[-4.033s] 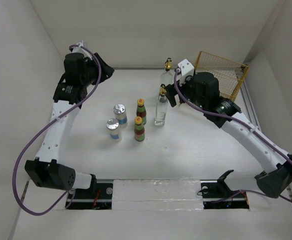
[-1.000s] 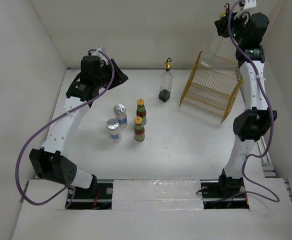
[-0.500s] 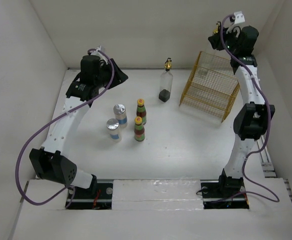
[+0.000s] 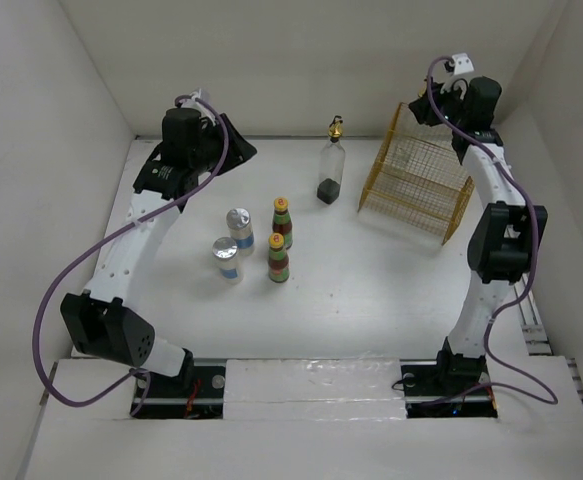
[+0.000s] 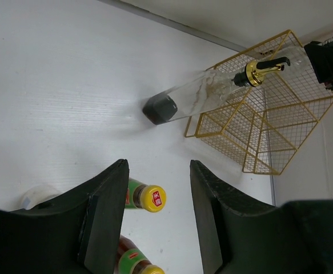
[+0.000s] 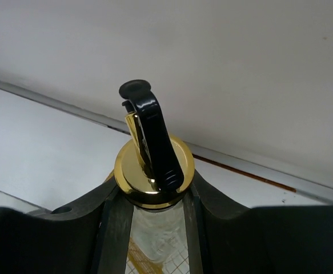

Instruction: Organize the condiment bottles

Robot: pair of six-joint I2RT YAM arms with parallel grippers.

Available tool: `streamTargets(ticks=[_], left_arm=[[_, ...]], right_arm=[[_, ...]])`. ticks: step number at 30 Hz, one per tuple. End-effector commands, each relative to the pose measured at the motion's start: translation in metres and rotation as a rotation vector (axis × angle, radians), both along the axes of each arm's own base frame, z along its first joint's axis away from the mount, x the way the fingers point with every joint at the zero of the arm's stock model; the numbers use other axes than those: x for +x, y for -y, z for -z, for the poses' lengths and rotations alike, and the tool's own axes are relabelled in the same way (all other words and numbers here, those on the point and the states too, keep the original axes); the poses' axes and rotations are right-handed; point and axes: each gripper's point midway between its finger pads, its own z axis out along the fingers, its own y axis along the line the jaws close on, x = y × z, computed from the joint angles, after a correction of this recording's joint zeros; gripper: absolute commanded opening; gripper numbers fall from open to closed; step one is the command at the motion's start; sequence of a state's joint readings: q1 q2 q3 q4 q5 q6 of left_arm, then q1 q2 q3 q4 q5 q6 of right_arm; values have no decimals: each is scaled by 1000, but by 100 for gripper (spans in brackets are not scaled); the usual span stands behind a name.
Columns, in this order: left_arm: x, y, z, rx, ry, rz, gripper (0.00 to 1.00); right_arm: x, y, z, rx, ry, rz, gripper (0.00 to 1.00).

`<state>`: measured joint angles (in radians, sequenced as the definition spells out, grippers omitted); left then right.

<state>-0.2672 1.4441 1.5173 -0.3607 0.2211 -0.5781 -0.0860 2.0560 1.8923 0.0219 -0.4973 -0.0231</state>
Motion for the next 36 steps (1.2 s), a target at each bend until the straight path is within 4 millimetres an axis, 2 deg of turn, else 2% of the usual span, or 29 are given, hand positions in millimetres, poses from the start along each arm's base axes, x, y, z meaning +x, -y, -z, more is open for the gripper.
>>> streamTargets(ticks=[1,2,4,5,6,7,8,9,11,12,14,15,16,17,18,19,20,21,22,23,24,25,26,27,28,31,36], left_arm=[[1,2,-20,-24,66,0,43],[2,0,-20,-21,67,-8,43],[2,0,-20,-21,67,-8,43],[3,1,-30,-26,87,-8,43],[3,1,-30,-27,88,-8,43],[4,-1,-36,-19,105,-13,43],[4,-1,-40,-22,116,-14,43],[4,-1,-40,-22,116,-14,44],[4,-1,-45,-25,125,-14,44],[4,-1,-45,-25,125,-14,44],[4,-1,-45,-25,125,-14,44],[5,-3,-44,-13,129,-20,44],[5,-3,-48,-16,138,-21,38],[5,-3,-48,-16,138,-21,24],[5,-3,-48,-5,143,-16,23],[5,-3,-53,-8,153,-16,12],[6,-5,-53,-4,155,-28,8],[7,-7,-53,-1,155,-37,6],[8,-7,-51,10,149,-33,6],[9,-8,-57,10,162,-44,6],[12,-8,-57,10,163,-44,7],[12,-9,-65,18,184,-49,11],[14,-9,-62,29,177,-45,16],[14,-9,-66,27,186,-46,22],[13,-10,-68,36,190,-42,32],[16,-11,-71,48,201,-47,42],[16,-12,-73,56,205,-44,43]], right_arm=[[-20,1,-79,-19,206,-8,25],[-20,1,-75,-18,197,-8,41],[-22,2,-77,-19,198,2,57],[-21,3,-77,-19,198,11,71],[-21,5,-79,-19,195,21,76],[-22,6,-80,-19,180,31,86],[-24,13,-96,-31,209,50,94],[-25,13,-102,-31,215,50,100],[-29,18,-116,-33,229,79,100],[-37,18,-139,-36,267,89,100],[-44,23,-152,-47,285,120,100],[-57,24,-167,-65,316,131,97],[-63,26,-172,-65,322,144,67],[-69,14,-174,-72,328,138,43],[-75,5,-175,-70,333,122,25],[-84,-6,-166,-87,318,101,5],[-88,-18,-160,-93,315,84,0],[-94,-49,-153,-97,312,24,0],[-97,-65,-128,-125,275,-12,0],[-103,-80,-122,-134,269,-44,14],[-108,-108,-112,-139,261,-93,27],[-111,-120,-100,-139,239,-118,41],[-113,-129,-83,-141,207,-140,60],[-116,-139,-79,-139,205,-166,66],[-120,-152,-76,-136,212,-191,70],[-123,-168,-63,-144,198,-224,82],[-102,-188,-32,-159,147,-269,83]])
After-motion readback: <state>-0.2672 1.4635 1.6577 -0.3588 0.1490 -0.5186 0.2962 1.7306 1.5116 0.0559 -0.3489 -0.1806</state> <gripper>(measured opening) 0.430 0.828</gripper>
